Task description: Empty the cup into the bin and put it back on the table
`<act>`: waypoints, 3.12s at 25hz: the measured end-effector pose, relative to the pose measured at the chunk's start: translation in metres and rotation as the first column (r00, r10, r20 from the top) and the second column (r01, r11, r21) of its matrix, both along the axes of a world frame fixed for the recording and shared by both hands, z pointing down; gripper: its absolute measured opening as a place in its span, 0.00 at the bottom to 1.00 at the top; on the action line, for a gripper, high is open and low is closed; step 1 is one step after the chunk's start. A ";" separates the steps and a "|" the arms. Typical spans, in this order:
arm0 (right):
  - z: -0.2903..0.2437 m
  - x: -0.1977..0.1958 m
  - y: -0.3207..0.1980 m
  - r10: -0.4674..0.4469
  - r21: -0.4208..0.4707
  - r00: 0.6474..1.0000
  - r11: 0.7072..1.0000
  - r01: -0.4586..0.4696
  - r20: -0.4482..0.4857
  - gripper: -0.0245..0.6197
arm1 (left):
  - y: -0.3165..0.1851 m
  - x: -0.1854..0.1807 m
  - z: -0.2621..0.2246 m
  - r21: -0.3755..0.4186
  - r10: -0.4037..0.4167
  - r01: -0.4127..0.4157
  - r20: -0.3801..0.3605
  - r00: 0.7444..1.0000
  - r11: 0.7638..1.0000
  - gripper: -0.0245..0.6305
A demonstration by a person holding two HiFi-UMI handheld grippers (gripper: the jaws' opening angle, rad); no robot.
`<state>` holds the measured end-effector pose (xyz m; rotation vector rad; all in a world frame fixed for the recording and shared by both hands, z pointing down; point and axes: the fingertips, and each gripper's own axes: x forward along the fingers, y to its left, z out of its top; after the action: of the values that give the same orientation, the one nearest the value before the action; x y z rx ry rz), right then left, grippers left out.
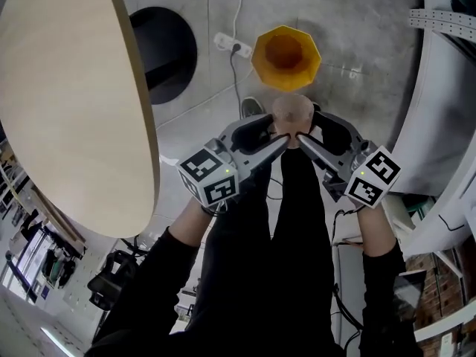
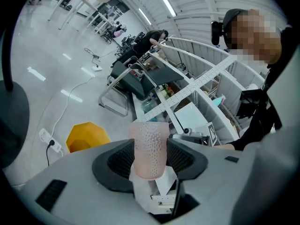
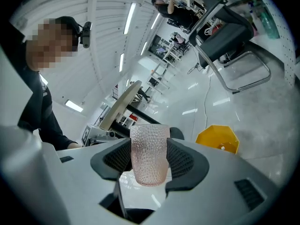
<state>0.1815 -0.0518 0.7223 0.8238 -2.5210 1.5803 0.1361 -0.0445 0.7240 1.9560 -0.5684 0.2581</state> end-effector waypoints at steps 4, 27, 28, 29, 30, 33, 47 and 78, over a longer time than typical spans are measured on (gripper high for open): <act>0.011 -0.002 -0.006 -0.004 -0.044 1.000 0.999 0.004 -0.002 0.42 | -0.006 -0.002 0.011 -0.046 -0.006 0.006 0.006 1.000 0.999 0.39; 0.029 0.002 -0.015 0.102 -0.288 0.995 0.953 -0.091 0.023 0.42 | -0.014 -0.001 0.027 -0.302 -0.116 0.110 -0.003 0.993 0.947 0.39; 0.029 0.003 -0.014 0.105 -0.295 0.994 0.951 -0.094 0.022 0.42 | -0.014 -0.001 0.027 -0.311 -0.119 0.112 -0.002 0.993 0.944 0.39; 0.029 0.004 -0.014 0.107 -0.300 0.994 0.949 -0.096 0.021 0.42 | -0.013 0.000 0.027 -0.318 -0.121 0.114 -0.001 0.993 0.941 0.39; 0.029 0.004 -0.014 0.109 -0.305 0.994 0.947 -0.097 0.021 0.42 | -0.014 0.000 0.027 -0.323 -0.122 0.115 0.000 0.993 0.939 0.39; 0.030 0.002 -0.018 0.116 -0.326 0.993 0.940 -0.103 0.020 0.42 | -0.017 -0.002 0.027 -0.346 -0.132 0.124 0.000 0.991 0.930 0.39; 0.027 0.007 -0.019 0.139 -0.451 0.990 0.884 -0.123 0.002 0.42 | -0.019 0.002 0.023 -0.458 -0.183 0.178 0.034 0.982 0.871 0.39; -0.023 0.005 -0.027 0.055 -0.402 0.997 0.913 -0.072 -0.053 0.42 | -0.024 0.004 -0.024 -0.493 -0.177 0.157 0.005 0.984 0.856 0.39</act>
<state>0.1864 -0.0784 0.6996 0.8729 -2.0420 1.9847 0.1403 -0.0683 0.6997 1.4034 -0.5768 0.2268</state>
